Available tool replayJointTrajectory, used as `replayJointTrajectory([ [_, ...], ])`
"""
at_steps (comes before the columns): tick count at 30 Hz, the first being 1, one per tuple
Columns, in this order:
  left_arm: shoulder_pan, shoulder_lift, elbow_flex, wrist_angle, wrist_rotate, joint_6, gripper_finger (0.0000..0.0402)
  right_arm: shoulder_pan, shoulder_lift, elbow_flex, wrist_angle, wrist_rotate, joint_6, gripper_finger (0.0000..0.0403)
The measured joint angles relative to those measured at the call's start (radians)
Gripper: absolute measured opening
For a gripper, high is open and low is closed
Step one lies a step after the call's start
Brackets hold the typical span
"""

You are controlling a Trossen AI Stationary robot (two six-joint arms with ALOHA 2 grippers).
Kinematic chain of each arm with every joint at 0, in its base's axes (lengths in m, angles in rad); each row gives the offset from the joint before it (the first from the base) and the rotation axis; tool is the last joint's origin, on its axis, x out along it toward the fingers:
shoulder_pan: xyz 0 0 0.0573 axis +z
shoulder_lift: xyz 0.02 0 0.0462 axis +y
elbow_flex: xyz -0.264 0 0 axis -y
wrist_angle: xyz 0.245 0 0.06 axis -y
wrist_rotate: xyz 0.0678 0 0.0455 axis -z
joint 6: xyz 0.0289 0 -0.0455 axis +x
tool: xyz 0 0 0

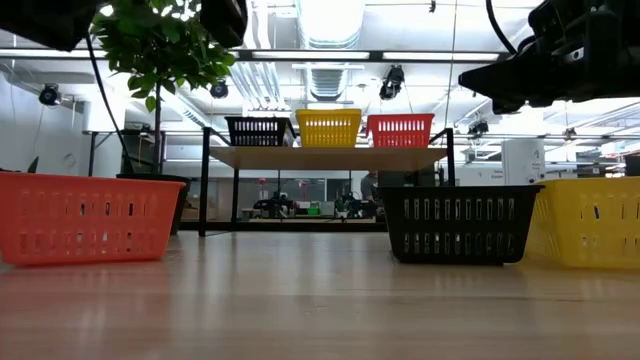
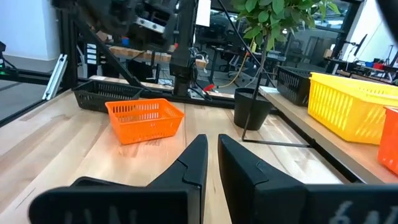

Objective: Stack baskets on shelf by color
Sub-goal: Stack the left black bin on top of the other black bin on the shelf

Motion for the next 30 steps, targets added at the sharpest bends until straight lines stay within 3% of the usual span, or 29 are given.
replayJointTrajectory([
  [4,-0.005,0.002,0.078,-0.283,-0.053,-0.174,0.001,0.0,0.0,0.0,0.001,0.0,0.002,0.0031],
  [11,-0.026,0.011,0.377,-1.257,-0.056,-0.591,0.001,0.0,0.002,0.0,-0.021,0.0,0.013,0.0031],
  [15,-0.042,0.063,0.567,-1.707,-0.023,-0.742,0.001,0.0,0.005,0.0,-0.027,0.0,0.022,0.0031],
  [18,-0.043,0.096,0.662,-1.867,0.034,-0.8,0.001,0.0,0.005,0.0,-0.029,0.0,0.021,0.0031],
  [25,-0.051,0.135,0.697,-1.92,0.229,-0.77,0.001,0.0,0.005,0.0,-0.031,0.0,0.02,0.0031],
  [30,-0.074,0.131,0.698,-2.086,0.444,-1.12,0.0008,0.0,0.005,0.0,-0.031,0.0,0.02,0.0031],
])
